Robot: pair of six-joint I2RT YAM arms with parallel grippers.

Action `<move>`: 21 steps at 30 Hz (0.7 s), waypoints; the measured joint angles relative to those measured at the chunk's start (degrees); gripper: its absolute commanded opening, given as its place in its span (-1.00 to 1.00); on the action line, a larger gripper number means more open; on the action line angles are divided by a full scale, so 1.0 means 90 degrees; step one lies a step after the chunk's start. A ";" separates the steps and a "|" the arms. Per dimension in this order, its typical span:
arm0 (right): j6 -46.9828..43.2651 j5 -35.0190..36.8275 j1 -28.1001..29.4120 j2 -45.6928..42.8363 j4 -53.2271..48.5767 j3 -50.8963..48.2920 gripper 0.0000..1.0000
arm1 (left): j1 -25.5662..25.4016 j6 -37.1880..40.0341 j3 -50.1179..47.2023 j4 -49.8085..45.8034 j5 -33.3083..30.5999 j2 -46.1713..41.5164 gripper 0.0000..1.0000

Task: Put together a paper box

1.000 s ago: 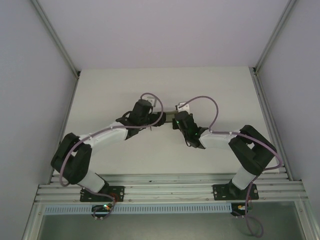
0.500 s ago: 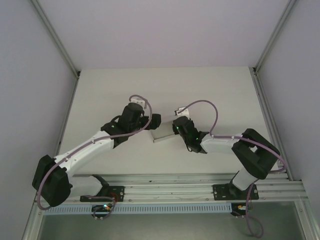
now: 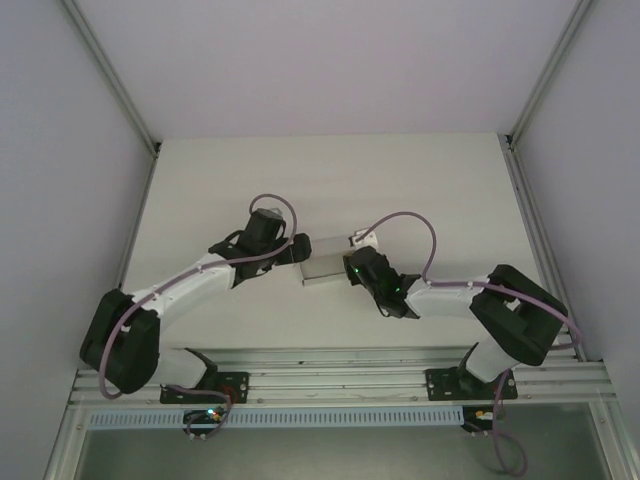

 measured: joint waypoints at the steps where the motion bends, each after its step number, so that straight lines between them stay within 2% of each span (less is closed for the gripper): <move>1: 0.0041 -0.0015 0.0007 -0.0044 -0.0075 -0.0039 -0.11 | 0.0015 -0.0032 -0.0039 0.0056 0.0073 0.0073 0.78; 5: 0.0170 -0.0027 0.0029 -0.0260 -0.0449 -0.0124 0.01 | 0.0017 -0.0102 -0.0204 0.0306 0.0321 0.0313 0.64; 10: 0.0442 -0.0138 0.0061 -0.0716 -0.0879 -0.0432 0.34 | 0.0053 -0.0148 -0.0362 0.0721 0.0593 0.0622 0.52; 16: 0.0712 -0.0104 0.0068 -0.1712 -0.1892 -0.0991 0.57 | 0.0197 -0.0219 -0.0430 0.1304 0.1001 0.1015 0.31; 21: 0.0707 -0.0068 -0.0090 -0.2402 -0.2438 -0.1025 0.84 | 0.0374 -0.0274 -0.0461 0.1802 0.1367 0.1253 0.13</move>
